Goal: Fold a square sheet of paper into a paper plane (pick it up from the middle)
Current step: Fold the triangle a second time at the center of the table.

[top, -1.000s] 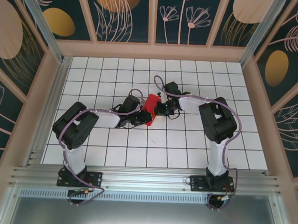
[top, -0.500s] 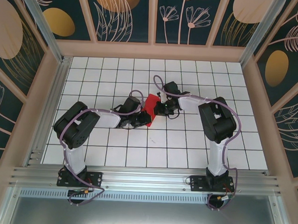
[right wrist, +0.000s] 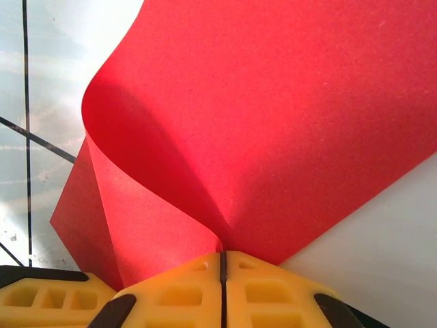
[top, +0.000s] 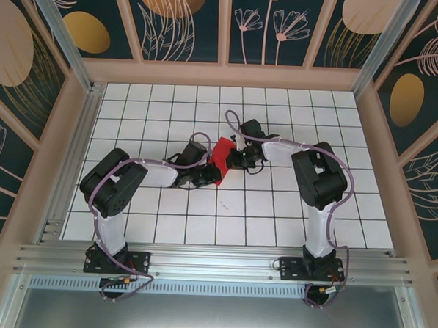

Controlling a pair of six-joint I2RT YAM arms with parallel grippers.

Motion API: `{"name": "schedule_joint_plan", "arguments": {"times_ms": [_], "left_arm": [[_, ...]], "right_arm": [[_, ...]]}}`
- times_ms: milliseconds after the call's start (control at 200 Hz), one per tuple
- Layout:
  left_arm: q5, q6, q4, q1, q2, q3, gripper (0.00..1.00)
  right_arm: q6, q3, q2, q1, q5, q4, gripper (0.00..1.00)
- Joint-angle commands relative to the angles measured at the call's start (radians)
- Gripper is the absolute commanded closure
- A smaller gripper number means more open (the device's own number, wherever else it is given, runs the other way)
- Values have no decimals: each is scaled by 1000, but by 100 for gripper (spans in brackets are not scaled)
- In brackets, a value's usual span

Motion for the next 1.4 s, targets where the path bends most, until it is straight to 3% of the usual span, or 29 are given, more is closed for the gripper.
{"name": "schedule_joint_plan", "arguments": {"times_ms": [0, 295, 485, 896, 1396], "left_arm": [[-19, 21, -45, -7, 24, 16, 89], [-38, 21, -68, -12, 33, 19, 90], [-63, 19, -92, -15, 30, 22, 91], [-79, 15, -100, -17, 34, 28, 92], [-80, 11, -99, -17, 27, 28, 93]], "right_arm": [[-4, 20, 44, 12, 29, -37, 89], [51, 71, -12, 12, 36, -33, 81], [114, 32, -140, 13, 198, -2, 77], [176, -47, -121, 88, 102, 15, 90], [196, -18, 3, 83, 92, -5, 93]]}}
